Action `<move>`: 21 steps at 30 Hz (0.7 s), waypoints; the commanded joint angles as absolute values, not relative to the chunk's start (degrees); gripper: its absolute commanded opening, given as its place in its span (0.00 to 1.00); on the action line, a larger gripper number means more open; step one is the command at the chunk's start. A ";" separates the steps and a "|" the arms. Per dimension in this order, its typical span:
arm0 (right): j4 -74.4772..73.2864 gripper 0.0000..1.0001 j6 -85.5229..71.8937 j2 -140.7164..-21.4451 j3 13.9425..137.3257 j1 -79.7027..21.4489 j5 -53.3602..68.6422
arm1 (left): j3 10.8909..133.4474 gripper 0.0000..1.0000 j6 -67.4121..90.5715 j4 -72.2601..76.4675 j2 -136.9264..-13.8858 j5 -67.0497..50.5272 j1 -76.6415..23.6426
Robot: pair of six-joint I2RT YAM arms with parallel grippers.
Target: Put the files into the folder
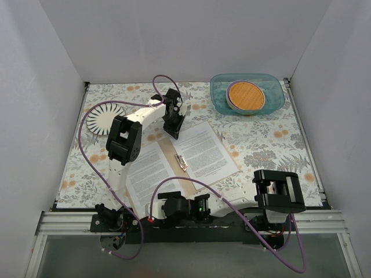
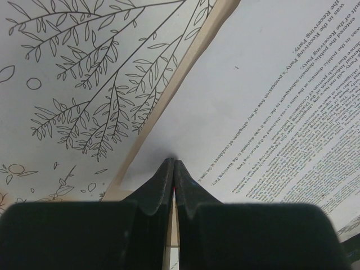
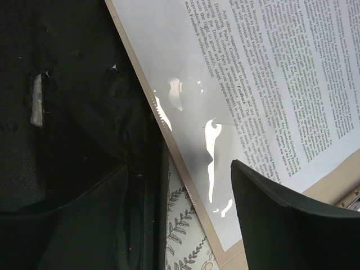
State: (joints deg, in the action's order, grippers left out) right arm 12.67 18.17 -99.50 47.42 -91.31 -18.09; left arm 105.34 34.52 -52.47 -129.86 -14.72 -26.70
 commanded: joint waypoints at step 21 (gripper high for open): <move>19.43 0.77 16.61 -95.10 49.83 -87.45 -16.52 | 102.74 0.00 34.28 -50.71 -130.25 -15.29 -26.72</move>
